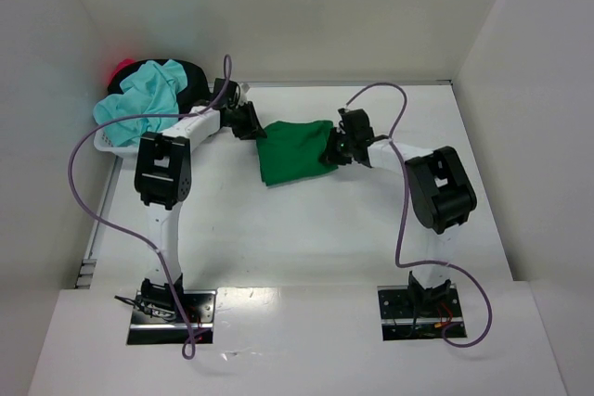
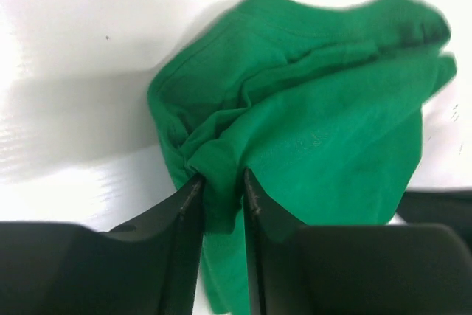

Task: Fold and stack the t-shirts
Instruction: Smooth out wrinkles on the folded tshirt

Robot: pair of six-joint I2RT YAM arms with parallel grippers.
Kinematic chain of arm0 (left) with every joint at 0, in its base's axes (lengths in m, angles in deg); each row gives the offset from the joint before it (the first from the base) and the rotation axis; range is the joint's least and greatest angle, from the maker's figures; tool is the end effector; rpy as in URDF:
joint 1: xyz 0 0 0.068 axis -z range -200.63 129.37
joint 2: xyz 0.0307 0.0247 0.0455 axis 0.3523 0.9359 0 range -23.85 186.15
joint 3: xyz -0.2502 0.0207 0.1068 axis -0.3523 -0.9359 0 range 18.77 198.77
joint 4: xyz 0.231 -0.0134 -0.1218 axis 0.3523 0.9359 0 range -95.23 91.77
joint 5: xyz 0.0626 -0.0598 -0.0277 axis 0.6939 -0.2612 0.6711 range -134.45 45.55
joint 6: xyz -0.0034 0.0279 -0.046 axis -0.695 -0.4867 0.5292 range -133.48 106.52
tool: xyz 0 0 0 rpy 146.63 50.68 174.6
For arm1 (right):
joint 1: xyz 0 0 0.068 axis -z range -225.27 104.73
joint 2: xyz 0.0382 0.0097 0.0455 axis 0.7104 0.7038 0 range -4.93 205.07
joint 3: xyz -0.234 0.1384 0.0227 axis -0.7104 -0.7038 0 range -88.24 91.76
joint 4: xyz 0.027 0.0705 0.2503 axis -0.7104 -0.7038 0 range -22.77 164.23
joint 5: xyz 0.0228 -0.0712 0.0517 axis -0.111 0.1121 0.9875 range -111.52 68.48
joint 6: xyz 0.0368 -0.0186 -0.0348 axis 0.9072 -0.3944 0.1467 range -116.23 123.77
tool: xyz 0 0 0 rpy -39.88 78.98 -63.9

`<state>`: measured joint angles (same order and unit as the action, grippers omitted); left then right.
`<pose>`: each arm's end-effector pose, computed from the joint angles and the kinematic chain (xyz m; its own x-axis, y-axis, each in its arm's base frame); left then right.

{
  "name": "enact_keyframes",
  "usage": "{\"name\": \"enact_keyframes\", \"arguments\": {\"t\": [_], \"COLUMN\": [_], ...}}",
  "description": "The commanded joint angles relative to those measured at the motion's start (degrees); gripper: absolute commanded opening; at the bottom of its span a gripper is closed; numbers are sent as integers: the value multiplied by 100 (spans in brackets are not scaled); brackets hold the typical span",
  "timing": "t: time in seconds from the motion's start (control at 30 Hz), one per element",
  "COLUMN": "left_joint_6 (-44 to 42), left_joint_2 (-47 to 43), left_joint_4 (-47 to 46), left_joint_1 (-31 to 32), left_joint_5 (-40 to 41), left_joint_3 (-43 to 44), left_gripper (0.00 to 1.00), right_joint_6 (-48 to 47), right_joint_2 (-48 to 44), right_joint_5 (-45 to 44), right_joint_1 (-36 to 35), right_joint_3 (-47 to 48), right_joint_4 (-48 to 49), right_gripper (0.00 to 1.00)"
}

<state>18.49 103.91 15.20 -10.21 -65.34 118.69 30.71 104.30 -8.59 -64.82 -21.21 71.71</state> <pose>0.4873 -0.1024 0.1807 -0.8357 -0.3494 -0.4238 -0.0474 0.8146 -0.5781 0.3799 0.1434 0.1662 -0.8069 0.1821 -0.5620 -0.1239 0.8780 0.4624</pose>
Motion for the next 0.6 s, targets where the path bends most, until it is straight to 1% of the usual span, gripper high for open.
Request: {"name": "enact_keyframes", "arguments": {"t": [0.0,0.07,0.2,0.23,0.27,0.33,0.37,0.4,0.47,0.5,0.53,0.57], "left_joint_6": [55,55,55,55,-6,-6,-76,-146,-216,-269,-270,-322], "left_joint_2": [99,152,275,275,275,275,275,188,39,-145,-260,-374], "left_joint_4": [-30,-30,-30,31,32,93,145,146,199,199,251,251], "left_joint_1": [-4,-4,-4,-4,-4,-4,-4,-4,-4,-4,-4,-65], "left_joint_5": [-39,-39,-39,-99,-100,-152,-153,-153,-101,-100,-100,-100], "left_joint_3": [283,344,467,528,529,590,590,590,485,485,380,310], "left_gripper": [32,32,32,34,37,45,49,54,58,60,62,66], "right_joint_6": [-5,153,469,470,540,601,602,602,602,602,541,541], "right_joint_2": [-7,-156,-507,-595,-770,-964,-1191,-1324,-1614,-1894,-1992,-2072], "right_joint_5": [-106,-106,-159,-159,-211,-395,-596,-703,-1036,-1116,-1117,-1117], "right_joint_1": [-347,-409,-523,-523,-523,-523,-523,-523,-523,-523,-523,-332], "right_joint_3": [-197,-338,-882,-971,-1050,-1165,-1226,-1227,-1280,-1227,-1227,-1140], "right_joint_4": [217,217,217,278,279,165,104,33,-28,-29,-90,-90], "right_gripper": [14,11,11,11,13,26,34,36,44,52,56,57]}}
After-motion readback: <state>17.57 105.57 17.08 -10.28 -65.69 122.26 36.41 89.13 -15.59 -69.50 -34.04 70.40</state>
